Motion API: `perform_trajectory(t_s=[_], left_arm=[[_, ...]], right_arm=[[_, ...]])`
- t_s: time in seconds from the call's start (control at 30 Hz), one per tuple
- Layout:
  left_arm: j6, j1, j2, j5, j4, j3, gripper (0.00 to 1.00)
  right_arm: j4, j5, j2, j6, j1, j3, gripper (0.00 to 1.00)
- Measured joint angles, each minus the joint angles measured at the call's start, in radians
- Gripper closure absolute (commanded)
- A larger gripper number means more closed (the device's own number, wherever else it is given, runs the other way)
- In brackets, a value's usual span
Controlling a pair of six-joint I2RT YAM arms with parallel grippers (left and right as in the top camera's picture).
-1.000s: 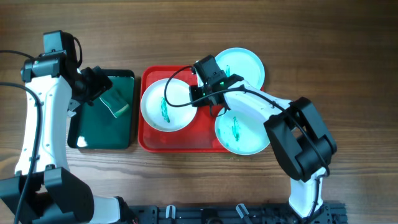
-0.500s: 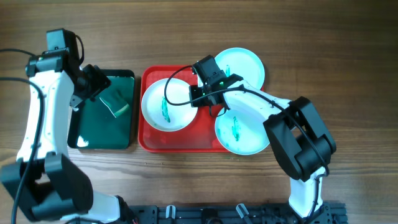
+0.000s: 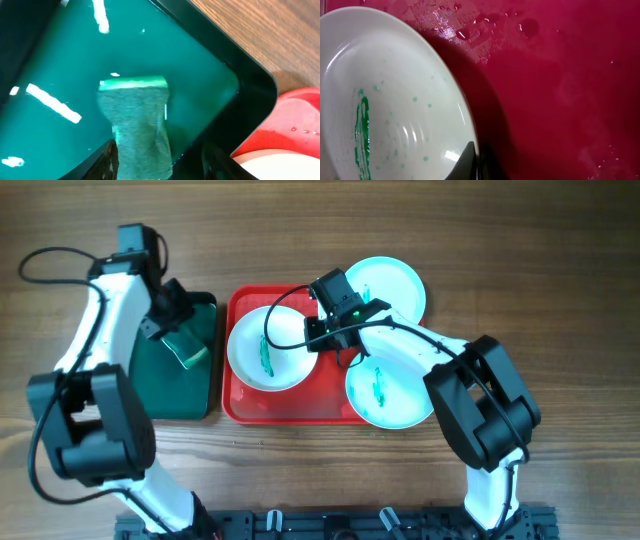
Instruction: Clean dirty plates on tray and stack at the side
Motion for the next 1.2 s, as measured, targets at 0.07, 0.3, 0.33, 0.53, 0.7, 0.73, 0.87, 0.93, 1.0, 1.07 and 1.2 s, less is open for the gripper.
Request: perform_trajectory(t_s=[0.07,0.3,0.33,0.53,0.7,0.73,0.87,0.93,1.0,1.07,1.2], left_arm=[[0.000,-0.010,0.023,-0.001,0.006,0.000,0.53],[-0.001,-0.010,0.092,-0.023,0.005,0.000,0.61],[-0.002,-0.010,0.095,-0.024,0.003,0.000,0.63],[-0.008,-0.010,0.095,-0.027,-0.002,0.000,0.74],[-0.006,-0.010,0.095,-0.034,0.004,-0.007,0.75],[-0.006,-0.010,0.095,-0.035,0.014,-0.016,0.75],[-0.006,-0.010,0.095,-0.042,0.047,-0.048,0.75],[-0.006,-0.010,0.095,-0.042,0.048,-0.053,0.75],[-0.006,-0.010,0.095,-0.042,0.047,-0.053,0.71],[-0.005,-0.010,0.095,-0.042,0.047,-0.053,0.62],[-0.007,-0.021,0.095,-0.041,0.032,-0.059,0.50]], right_arm=[[0.000,0.000,0.000,0.000,0.000,0.000,0.96],[-0.003,0.000,0.000,0.000,0.000,0.001,0.96],[-0.004,0.000,0.000,0.000,0.000,0.001,0.96],[-0.004,0.003,0.000,0.001,0.000,0.001,0.96],[-0.004,0.003,0.000,0.003,0.000,0.001,0.96],[-0.004,0.003,0.000,0.003,0.000,0.001,0.96],[-0.004,0.003,0.000,0.003,0.000,0.001,0.96],[-0.004,0.003,0.000,0.003,0.000,0.001,0.96],[-0.004,0.003,0.000,0.003,0.000,0.001,0.96],[-0.004,0.003,0.000,0.003,0.000,0.001,0.96],[-0.004,0.003,0.000,0.003,0.000,0.001,0.96]])
